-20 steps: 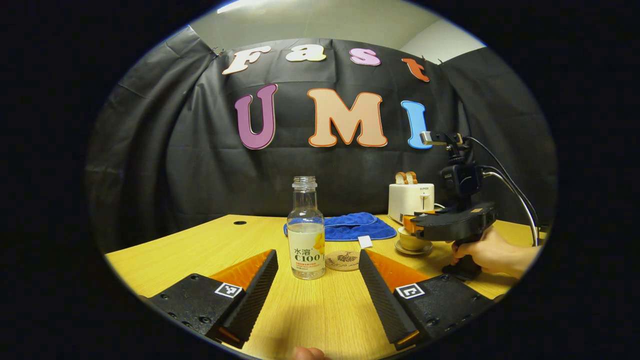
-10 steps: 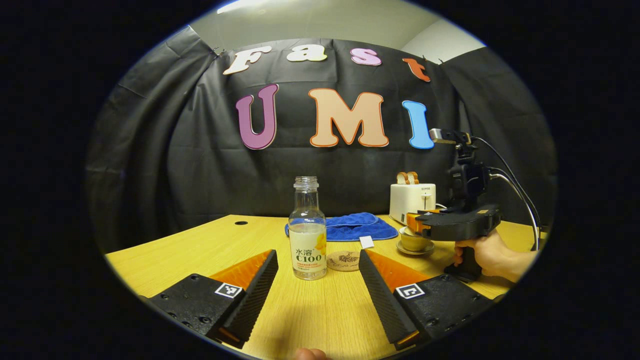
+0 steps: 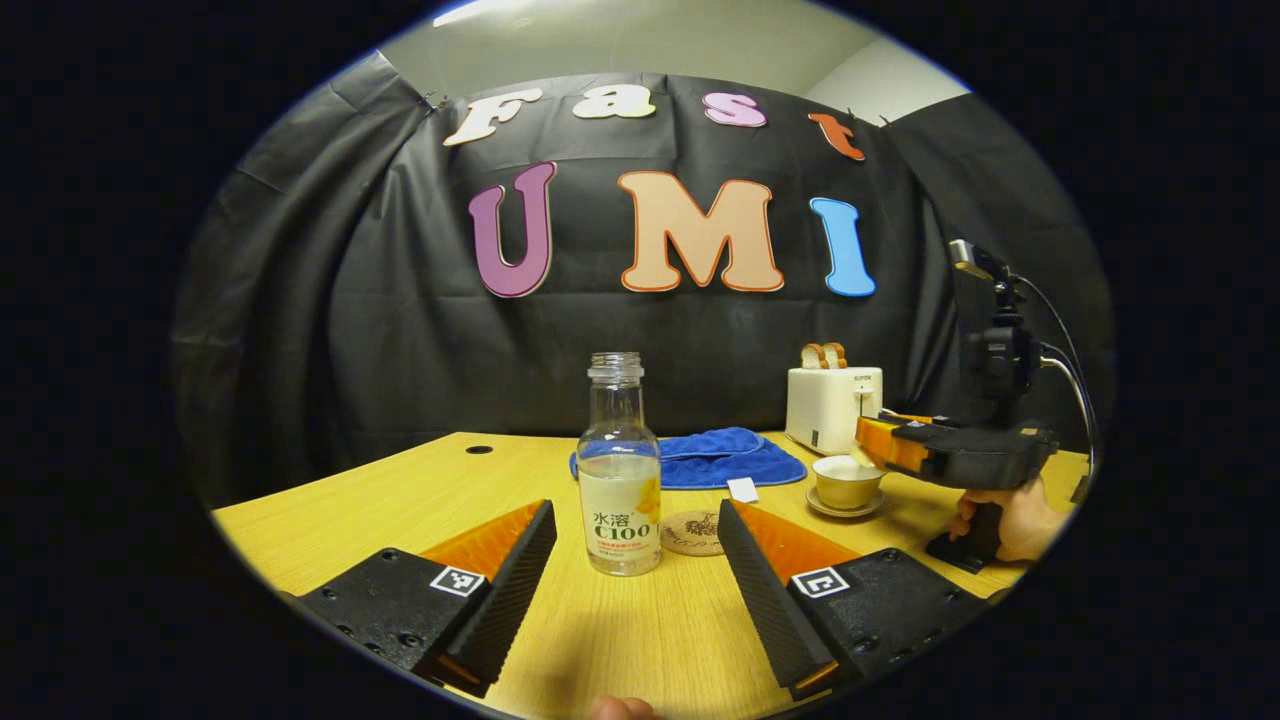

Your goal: Open the teacup lid with one hand, grasp the water bottle and pour water into the teacup with the other hand; after pouring, place the water bottle on the coaster and then close the teacup lid.

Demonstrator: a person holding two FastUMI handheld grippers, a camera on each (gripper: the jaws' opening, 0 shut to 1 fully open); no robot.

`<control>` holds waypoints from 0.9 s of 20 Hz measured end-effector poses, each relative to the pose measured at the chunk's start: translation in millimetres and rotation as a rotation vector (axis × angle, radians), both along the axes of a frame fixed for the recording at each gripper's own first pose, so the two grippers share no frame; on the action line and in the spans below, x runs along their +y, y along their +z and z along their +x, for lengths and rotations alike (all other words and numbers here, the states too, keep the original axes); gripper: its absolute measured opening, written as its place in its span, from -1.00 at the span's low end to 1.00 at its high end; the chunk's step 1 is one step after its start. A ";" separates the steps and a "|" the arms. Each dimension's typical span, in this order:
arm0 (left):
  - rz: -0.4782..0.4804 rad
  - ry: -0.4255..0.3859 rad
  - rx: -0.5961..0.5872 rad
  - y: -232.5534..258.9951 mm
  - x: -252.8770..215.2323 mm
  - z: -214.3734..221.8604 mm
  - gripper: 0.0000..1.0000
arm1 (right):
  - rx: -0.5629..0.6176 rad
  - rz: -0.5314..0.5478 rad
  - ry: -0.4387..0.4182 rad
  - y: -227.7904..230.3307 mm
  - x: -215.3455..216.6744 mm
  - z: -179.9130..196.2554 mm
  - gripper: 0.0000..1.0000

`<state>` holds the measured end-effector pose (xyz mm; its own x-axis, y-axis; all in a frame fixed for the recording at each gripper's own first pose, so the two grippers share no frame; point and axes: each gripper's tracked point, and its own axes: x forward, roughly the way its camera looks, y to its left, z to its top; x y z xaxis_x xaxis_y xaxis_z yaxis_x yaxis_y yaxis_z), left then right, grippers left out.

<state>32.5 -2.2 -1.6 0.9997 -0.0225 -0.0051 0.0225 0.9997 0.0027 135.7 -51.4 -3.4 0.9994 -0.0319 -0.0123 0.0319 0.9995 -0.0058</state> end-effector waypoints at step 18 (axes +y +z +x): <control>0.002 0.033 -0.001 -1.0 12.4 82.7 0.89 | -0.003 0.002 0.037 6.6 -35.5 -77.7 -0.33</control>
<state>115.2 10.2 -2.6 0.9999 0.0102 -0.0045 -0.0102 0.9999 0.0047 58.0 -87.0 3.2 0.9999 0.0051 -0.0088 -0.0052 1.0000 -0.0037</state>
